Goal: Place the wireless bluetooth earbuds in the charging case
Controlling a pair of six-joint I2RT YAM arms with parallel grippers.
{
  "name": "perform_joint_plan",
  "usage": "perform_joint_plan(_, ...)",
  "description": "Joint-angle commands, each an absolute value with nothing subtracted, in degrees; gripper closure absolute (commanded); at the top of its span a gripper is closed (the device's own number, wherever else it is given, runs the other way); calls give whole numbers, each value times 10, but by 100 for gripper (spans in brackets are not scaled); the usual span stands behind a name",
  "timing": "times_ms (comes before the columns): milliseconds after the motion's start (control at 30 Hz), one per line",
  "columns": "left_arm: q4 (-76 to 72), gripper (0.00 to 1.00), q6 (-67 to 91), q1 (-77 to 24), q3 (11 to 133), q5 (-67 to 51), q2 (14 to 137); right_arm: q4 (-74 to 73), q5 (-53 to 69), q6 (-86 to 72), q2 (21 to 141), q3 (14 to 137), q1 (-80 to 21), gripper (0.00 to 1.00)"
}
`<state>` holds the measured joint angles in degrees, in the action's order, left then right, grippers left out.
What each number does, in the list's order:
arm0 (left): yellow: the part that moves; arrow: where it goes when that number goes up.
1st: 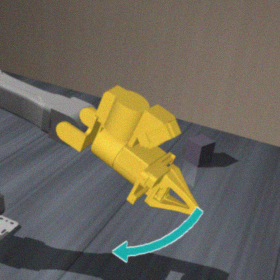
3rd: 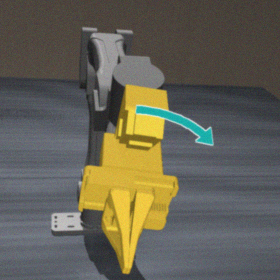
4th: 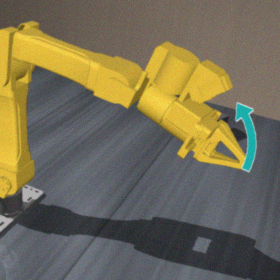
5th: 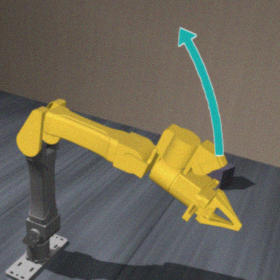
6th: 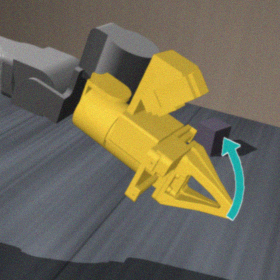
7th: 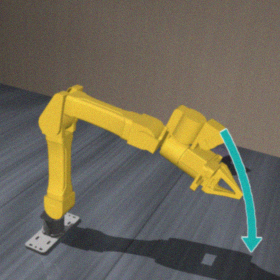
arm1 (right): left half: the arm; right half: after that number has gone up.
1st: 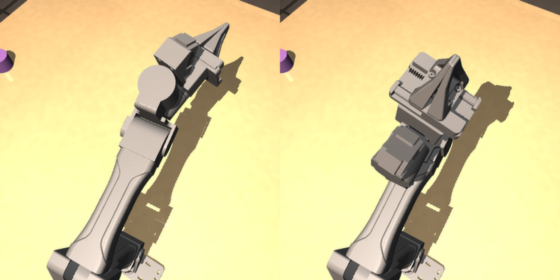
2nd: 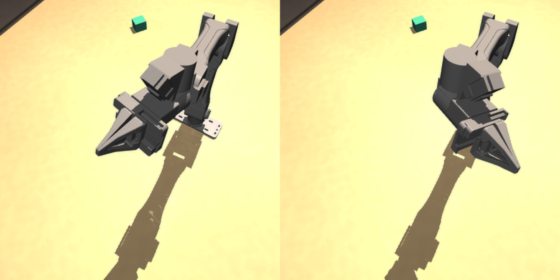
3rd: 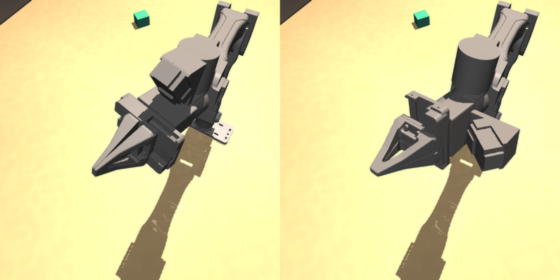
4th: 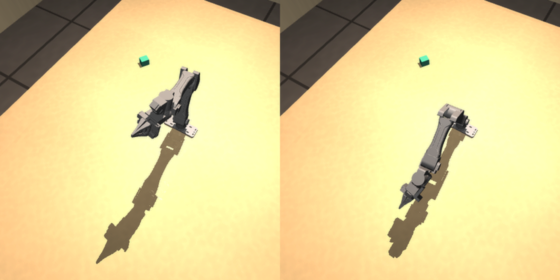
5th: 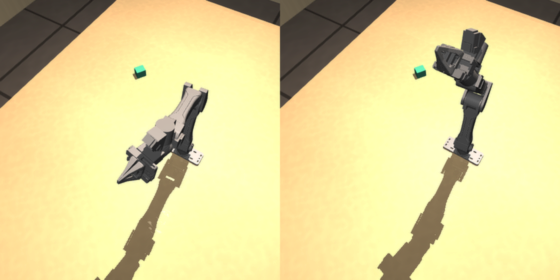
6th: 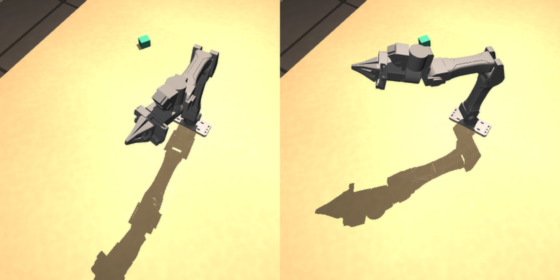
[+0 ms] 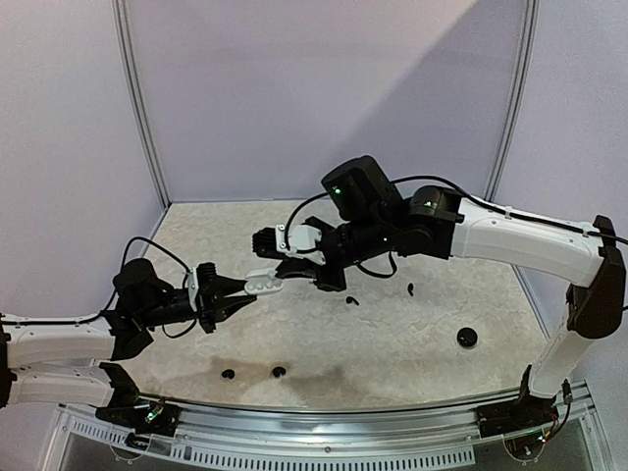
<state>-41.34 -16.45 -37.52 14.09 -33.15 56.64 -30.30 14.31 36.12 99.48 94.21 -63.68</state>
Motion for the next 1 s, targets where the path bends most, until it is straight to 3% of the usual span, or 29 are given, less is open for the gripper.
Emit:
perform_joint_plan(0, -419, 100, -155, -384, 142, -361, 565, -296, 151, 388, 969, 927, -633, 100)
perform_joint_plan(967, -437, 100, -92, -385, 156, -374, 581, -313, 152, 415, 1025, 932, -628, 100)
